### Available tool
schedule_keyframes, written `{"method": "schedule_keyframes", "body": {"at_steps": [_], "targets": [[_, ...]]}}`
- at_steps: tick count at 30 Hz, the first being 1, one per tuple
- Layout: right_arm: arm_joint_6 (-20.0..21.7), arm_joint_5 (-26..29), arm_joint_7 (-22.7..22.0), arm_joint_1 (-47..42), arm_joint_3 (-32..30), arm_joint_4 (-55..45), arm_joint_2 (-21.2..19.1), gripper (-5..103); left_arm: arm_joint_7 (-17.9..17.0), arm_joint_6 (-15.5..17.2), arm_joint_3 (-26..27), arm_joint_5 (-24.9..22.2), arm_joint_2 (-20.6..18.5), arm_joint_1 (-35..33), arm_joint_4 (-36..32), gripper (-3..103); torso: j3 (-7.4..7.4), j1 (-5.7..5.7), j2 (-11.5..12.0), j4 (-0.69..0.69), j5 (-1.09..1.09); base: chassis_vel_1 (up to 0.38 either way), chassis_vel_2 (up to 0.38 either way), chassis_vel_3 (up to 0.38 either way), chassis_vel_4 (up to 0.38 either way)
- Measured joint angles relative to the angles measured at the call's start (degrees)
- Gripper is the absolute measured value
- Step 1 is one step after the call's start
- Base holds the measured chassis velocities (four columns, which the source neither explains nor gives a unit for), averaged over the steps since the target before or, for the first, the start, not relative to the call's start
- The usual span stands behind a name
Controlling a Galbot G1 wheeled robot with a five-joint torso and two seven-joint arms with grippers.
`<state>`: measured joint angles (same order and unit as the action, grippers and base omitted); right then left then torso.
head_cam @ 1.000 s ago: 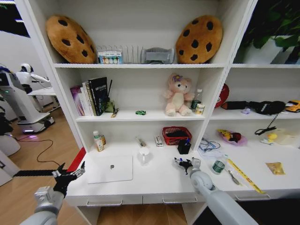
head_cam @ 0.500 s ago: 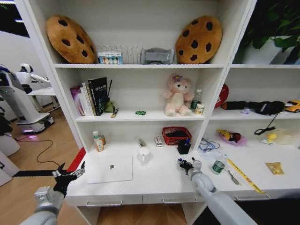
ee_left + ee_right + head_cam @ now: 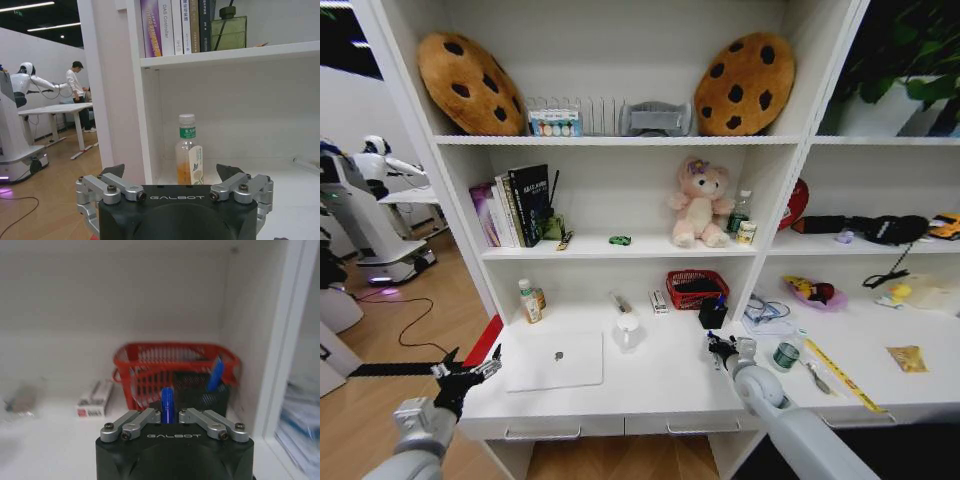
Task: Organize the objects on the table.
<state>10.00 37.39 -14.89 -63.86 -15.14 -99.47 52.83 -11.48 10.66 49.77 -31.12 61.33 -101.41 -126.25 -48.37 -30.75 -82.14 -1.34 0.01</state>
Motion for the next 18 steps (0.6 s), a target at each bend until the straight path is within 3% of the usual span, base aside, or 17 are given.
{"method": "schedule_keyframes", "body": {"at_steps": [2,3,5,14,16,18], "targets": [[-9.03,-3.98,5.31,0.51,-0.56,-0.97,-0.24,11,0.0,0.0,0.0,0.0,0.0,0.0,0.0,100,0.0,0.01,0.0,0.0,0.0,0.0,0.0,0.0,0.0],[-9.03,-3.98,5.31,0.51,-0.56,-0.97,-0.24,11,0.0,0.0,0.0,0.0,0.0,0.0,0.0,100,0.0,0.01,0.0,0.0,0.0,0.0,0.0,0.0,0.0],[-15.15,-6.58,7.5,3.6,-1.38,1.36,-0.12,11,0.0,0.0,0.0,0.0,0.0,0.0,0.0,100,0.01,0.0,0.0,0.02,-0.03,0.0,0.0,0.0,0.0],[-20.93,-7.68,6.79,10.59,0.07,9.72,0.38,11,0.0,0.0,0.0,0.0,0.0,0.0,0.0,100,0.0,0.0,0.0,0.01,-0.01,0.0,0.0,0.0,0.0],[-24.4,-9.74,5.68,13.52,1.24,14.28,1.4,11,0.0,0.0,0.0,0.0,0.0,0.0,0.0,100,0.0,0.0,0.0,0.01,0.0,0.0,0.0,0.0,0.0],[-25.36,-10.33,5.32,14.58,1.59,15.89,1.81,11,0.0,0.0,0.0,0.0,0.0,0.0,0.0,100,0.0,0.0,0.0,0.01,-0.01,0.0,0.0,0.0,0.0]]}}
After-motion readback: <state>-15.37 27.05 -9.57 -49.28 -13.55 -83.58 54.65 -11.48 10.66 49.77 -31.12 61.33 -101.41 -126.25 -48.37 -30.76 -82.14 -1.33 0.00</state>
